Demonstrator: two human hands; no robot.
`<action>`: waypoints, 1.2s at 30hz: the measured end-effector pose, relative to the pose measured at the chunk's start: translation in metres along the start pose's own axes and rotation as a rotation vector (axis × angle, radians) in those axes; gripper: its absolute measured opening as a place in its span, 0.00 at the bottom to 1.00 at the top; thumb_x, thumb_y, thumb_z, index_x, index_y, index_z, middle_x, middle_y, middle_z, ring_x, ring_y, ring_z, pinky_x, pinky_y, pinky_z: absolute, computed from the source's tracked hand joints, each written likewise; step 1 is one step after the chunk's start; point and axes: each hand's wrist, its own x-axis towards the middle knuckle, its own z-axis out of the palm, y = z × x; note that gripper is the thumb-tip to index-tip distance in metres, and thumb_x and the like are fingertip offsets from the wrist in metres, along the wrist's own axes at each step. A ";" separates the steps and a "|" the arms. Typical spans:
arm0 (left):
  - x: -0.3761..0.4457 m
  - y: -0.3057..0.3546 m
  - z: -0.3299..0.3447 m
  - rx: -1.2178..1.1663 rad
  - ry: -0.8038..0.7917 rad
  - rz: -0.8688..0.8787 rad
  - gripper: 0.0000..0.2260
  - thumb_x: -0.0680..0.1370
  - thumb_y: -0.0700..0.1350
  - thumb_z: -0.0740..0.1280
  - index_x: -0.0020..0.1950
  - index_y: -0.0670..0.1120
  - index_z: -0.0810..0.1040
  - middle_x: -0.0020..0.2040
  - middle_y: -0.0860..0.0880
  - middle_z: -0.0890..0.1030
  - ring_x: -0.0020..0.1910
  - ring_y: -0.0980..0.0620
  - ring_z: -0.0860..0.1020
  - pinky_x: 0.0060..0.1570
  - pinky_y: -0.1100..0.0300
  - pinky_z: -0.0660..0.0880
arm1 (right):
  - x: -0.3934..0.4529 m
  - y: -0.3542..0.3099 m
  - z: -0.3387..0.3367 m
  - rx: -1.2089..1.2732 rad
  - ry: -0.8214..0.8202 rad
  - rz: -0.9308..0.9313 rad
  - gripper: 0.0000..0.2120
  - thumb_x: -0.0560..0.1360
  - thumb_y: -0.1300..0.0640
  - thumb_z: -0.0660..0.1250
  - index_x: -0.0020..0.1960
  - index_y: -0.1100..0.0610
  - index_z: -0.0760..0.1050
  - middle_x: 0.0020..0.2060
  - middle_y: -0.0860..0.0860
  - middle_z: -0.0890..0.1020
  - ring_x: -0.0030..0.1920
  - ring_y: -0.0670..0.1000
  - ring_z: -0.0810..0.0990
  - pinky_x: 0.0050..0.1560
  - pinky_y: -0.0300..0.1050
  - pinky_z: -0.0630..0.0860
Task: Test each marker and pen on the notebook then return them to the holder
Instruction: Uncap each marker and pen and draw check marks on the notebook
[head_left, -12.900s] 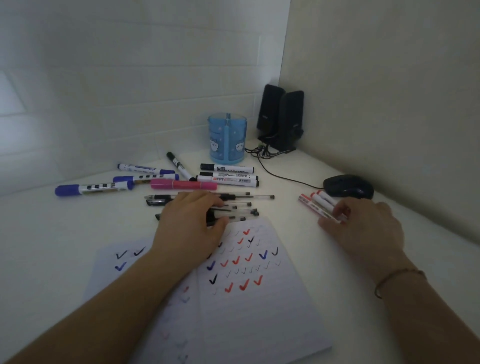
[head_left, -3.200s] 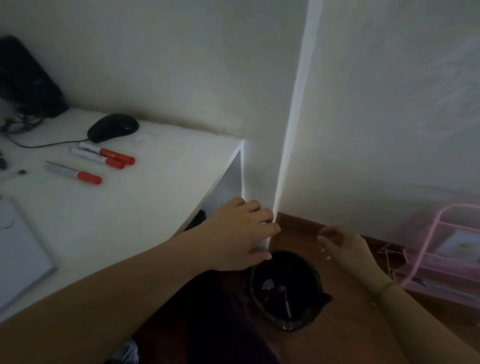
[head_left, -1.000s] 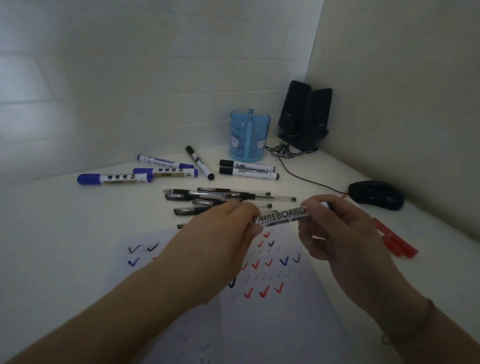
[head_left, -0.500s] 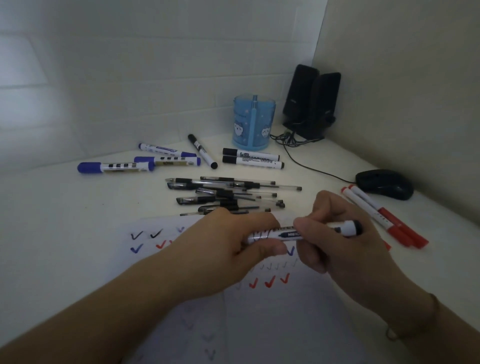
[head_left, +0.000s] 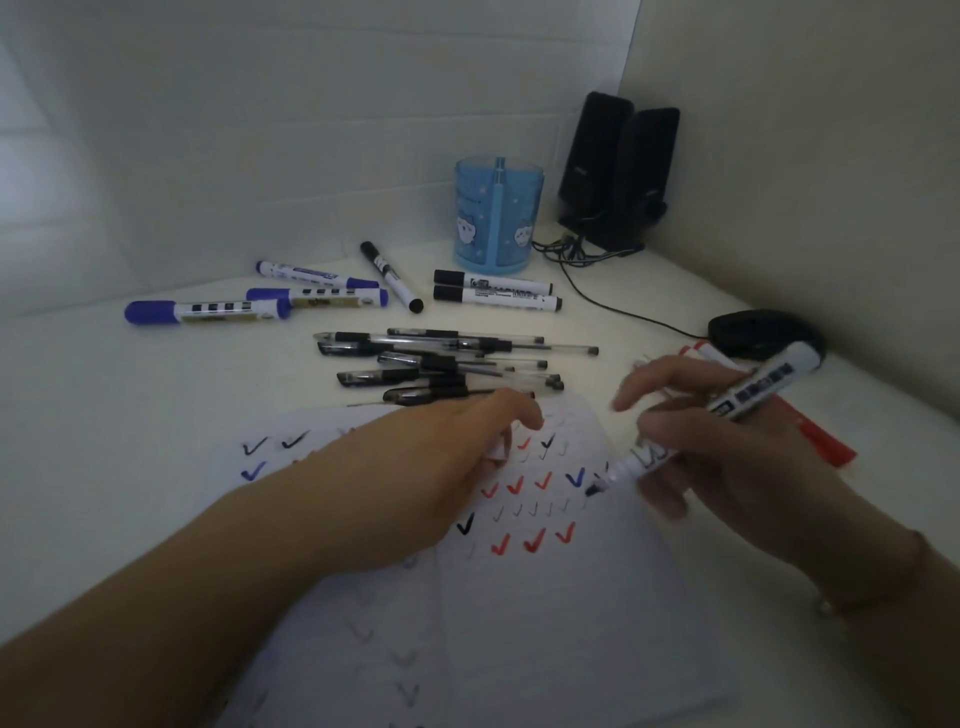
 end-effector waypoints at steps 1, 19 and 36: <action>0.000 0.000 -0.001 0.031 0.004 0.006 0.19 0.80 0.46 0.58 0.65 0.64 0.58 0.51 0.66 0.68 0.45 0.64 0.68 0.45 0.66 0.66 | 0.000 0.000 0.005 -0.041 -0.011 0.006 0.10 0.60 0.53 0.76 0.36 0.57 0.79 0.26 0.59 0.78 0.24 0.56 0.76 0.24 0.42 0.73; 0.002 -0.001 0.003 0.031 0.083 0.061 0.15 0.75 0.55 0.68 0.60 0.63 0.69 0.50 0.63 0.80 0.40 0.73 0.71 0.40 0.77 0.68 | 0.000 0.011 0.015 -0.539 0.115 -0.043 0.15 0.65 0.57 0.72 0.26 0.55 0.67 0.26 0.54 0.72 0.27 0.54 0.72 0.35 0.61 0.80; 0.004 0.002 0.000 -0.093 0.189 -0.008 0.12 0.70 0.57 0.70 0.50 0.61 0.71 0.40 0.67 0.76 0.45 0.63 0.77 0.42 0.74 0.73 | 0.004 0.007 0.006 -0.002 0.015 -0.180 0.10 0.66 0.48 0.69 0.38 0.54 0.80 0.26 0.50 0.77 0.25 0.52 0.69 0.26 0.39 0.65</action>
